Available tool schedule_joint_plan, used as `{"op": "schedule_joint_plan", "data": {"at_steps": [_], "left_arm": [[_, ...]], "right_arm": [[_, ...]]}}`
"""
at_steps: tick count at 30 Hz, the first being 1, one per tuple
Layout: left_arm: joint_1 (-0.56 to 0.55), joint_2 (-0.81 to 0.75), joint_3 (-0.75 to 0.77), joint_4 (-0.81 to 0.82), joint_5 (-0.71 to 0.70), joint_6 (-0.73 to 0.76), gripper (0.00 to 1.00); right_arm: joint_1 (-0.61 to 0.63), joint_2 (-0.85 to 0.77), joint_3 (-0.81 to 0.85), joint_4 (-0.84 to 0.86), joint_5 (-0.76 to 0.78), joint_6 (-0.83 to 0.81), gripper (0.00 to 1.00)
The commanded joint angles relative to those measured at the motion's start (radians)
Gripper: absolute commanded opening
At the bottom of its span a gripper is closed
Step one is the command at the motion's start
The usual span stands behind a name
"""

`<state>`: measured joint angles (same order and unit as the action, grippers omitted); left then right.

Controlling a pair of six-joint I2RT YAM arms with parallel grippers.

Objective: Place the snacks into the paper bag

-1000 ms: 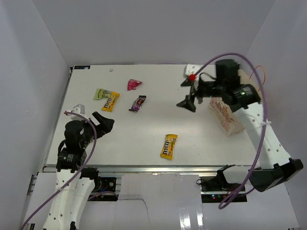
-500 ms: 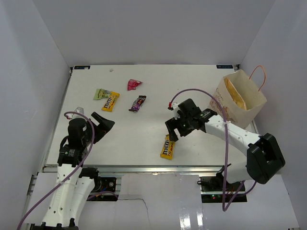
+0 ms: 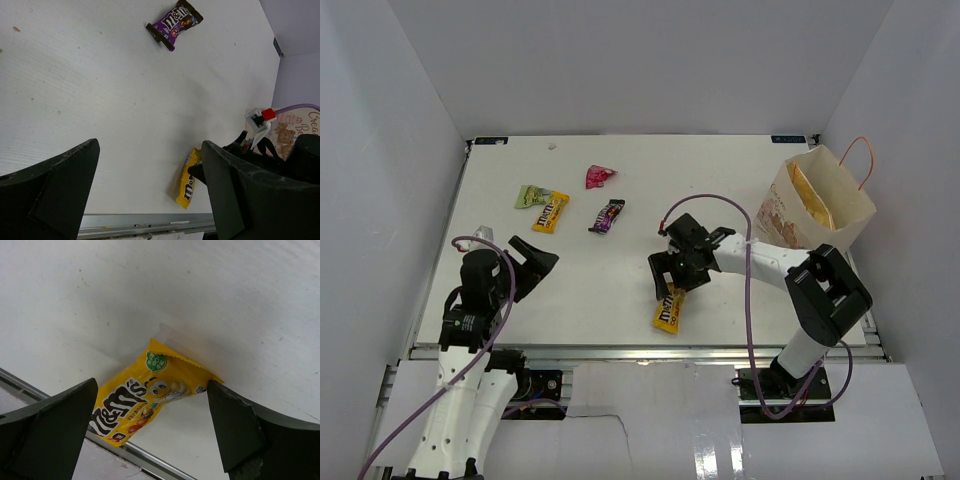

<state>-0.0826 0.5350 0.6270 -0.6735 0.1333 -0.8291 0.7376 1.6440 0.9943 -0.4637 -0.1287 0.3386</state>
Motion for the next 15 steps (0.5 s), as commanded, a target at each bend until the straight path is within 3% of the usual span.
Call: {"op": "schedule_joint_plan", "data": {"at_steps": [1, 4, 9, 15], "left_arm": [[0.000, -0.020, -0.013, -0.009, -0.008, -0.021, 0.92], [0.001, -0.018, -0.015, -0.009, -0.006, -0.022, 0.92], [0.001, -0.004, -0.006, -0.009, -0.009, -0.013, 0.92], [0.000, 0.000, -0.009, -0.005, -0.009, -0.010, 0.93]], "right_arm": [[0.049, -0.021, 0.009, 0.016, 0.064, 0.020, 0.96], [0.057, 0.013, 0.032, -0.003, 0.072, 0.008, 0.98], [0.063, 0.080, 0.050, -0.020, 0.110, -0.015, 0.84], [0.065, 0.112, 0.069, -0.016, 0.215, -0.058, 0.58]]}}
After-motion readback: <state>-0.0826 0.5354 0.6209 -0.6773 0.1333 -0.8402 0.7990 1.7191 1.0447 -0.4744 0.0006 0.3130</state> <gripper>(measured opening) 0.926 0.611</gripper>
